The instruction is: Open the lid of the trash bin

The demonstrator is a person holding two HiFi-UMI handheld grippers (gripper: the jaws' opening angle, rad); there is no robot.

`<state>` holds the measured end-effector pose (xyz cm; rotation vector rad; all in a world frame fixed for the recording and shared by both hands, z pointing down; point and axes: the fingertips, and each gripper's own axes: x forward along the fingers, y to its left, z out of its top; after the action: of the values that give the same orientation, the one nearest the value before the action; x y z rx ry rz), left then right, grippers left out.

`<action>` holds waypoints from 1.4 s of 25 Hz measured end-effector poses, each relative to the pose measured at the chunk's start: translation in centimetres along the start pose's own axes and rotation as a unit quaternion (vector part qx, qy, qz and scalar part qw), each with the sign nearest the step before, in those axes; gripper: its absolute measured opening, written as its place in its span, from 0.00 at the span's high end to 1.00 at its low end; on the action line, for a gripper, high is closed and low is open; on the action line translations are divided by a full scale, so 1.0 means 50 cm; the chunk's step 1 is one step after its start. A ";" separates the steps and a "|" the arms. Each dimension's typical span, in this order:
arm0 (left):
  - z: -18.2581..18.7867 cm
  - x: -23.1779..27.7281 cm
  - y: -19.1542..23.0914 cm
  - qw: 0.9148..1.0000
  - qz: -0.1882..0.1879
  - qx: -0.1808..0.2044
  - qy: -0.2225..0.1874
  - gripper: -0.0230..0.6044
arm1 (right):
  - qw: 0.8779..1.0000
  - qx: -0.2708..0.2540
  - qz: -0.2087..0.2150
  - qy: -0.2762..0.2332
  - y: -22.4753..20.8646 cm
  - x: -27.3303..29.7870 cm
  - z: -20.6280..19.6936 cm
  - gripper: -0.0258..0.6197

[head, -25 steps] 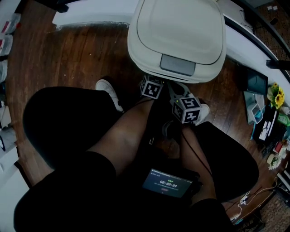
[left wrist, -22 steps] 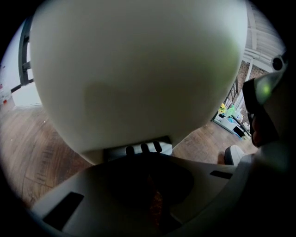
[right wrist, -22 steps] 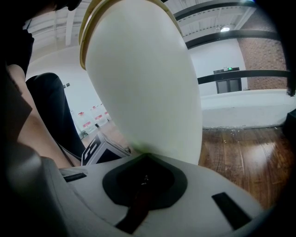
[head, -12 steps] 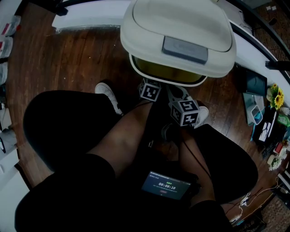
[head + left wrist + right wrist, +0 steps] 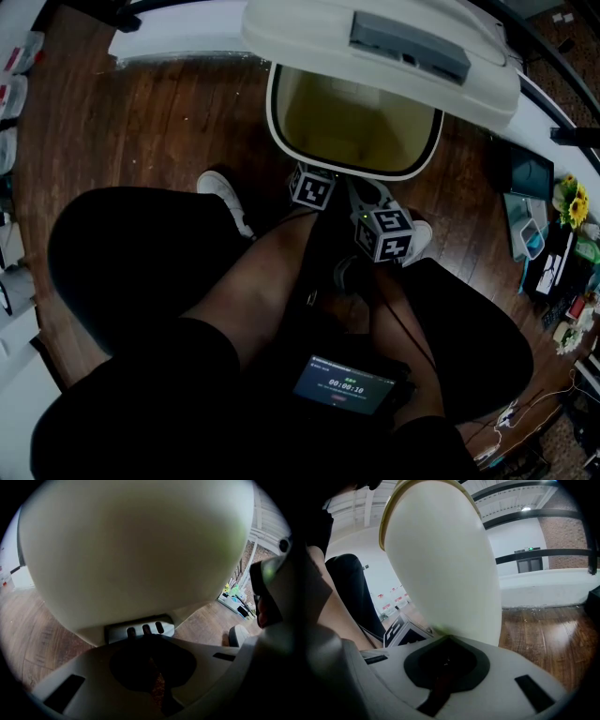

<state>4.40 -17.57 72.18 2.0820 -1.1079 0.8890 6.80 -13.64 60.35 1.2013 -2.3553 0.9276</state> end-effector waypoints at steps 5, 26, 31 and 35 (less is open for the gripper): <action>-0.001 0.006 0.002 1.000 0.000 -0.001 0.006 0.91 | 1.000 0.006 -0.002 0.002 -0.006 0.000 -0.003 0.94; -0.023 0.016 0.004 0.999 0.002 -0.025 0.029 0.91 | 1.000 0.013 -0.006 -0.002 -0.016 -0.002 -0.008 0.94; -0.024 0.015 0.003 0.999 0.002 -0.022 0.026 0.91 | 1.000 0.013 -0.005 -0.005 -0.015 0.000 -0.002 0.94; -0.026 0.016 0.002 0.999 0.001 -0.038 0.020 0.91 | 1.000 0.015 -0.006 -0.004 -0.015 -0.001 -0.004 0.94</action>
<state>4.30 -16.98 73.59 1.9932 -1.1056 0.8721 7.45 -13.81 60.75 1.2308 -2.3458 0.9606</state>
